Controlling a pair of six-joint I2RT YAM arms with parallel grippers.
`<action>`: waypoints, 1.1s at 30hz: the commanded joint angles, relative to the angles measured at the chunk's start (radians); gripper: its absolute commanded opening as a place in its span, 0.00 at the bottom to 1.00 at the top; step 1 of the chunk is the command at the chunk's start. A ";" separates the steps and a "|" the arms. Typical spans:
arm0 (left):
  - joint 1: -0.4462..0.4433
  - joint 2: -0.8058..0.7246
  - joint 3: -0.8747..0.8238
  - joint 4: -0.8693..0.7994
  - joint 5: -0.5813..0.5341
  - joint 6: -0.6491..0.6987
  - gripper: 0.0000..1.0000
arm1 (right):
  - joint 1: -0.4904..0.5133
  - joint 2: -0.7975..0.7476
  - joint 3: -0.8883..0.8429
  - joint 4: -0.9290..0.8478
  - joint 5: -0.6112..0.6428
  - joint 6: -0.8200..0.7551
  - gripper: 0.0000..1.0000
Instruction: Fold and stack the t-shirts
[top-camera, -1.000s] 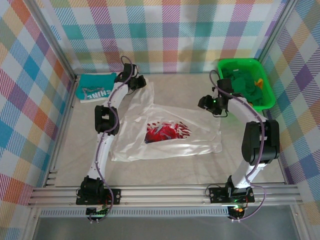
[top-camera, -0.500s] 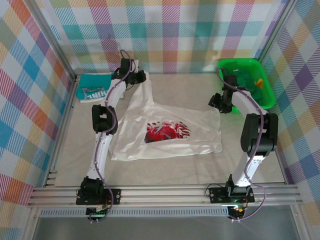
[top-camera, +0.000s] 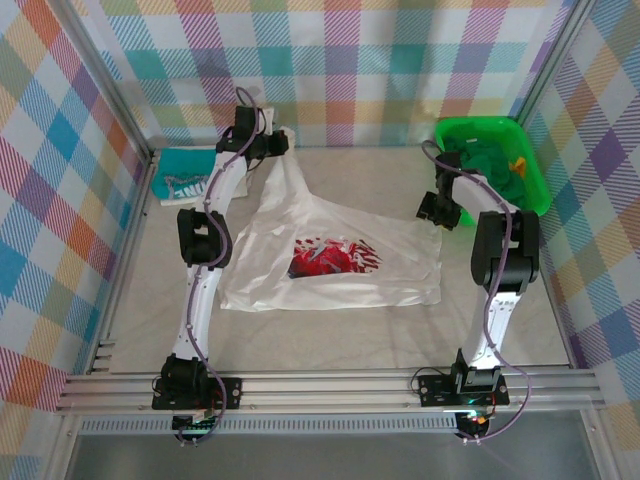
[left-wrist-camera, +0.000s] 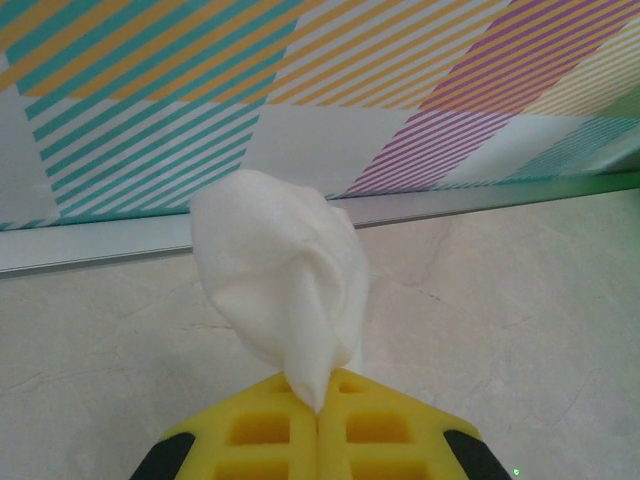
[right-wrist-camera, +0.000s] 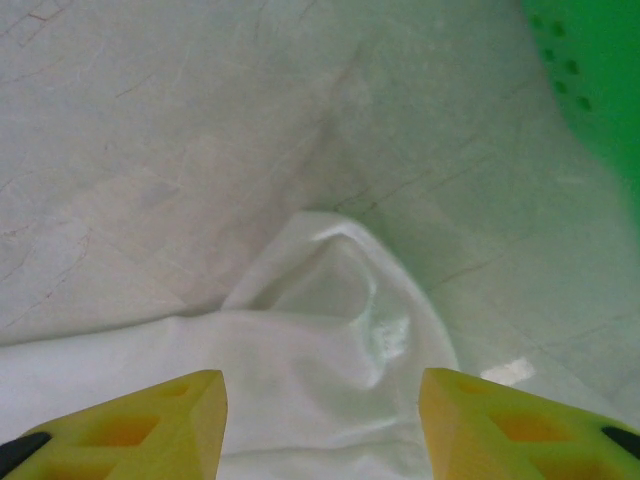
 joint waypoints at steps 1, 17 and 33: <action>0.019 -0.027 0.004 -0.009 -0.008 0.026 0.00 | 0.020 0.038 0.041 -0.011 0.048 -0.022 0.54; 0.021 -0.040 0.004 -0.004 0.011 0.010 0.00 | 0.060 0.092 0.093 -0.022 0.147 0.007 0.53; 0.087 -0.266 -0.336 0.155 -0.033 -0.046 0.00 | 0.119 -0.047 0.106 -0.040 0.137 -0.026 0.54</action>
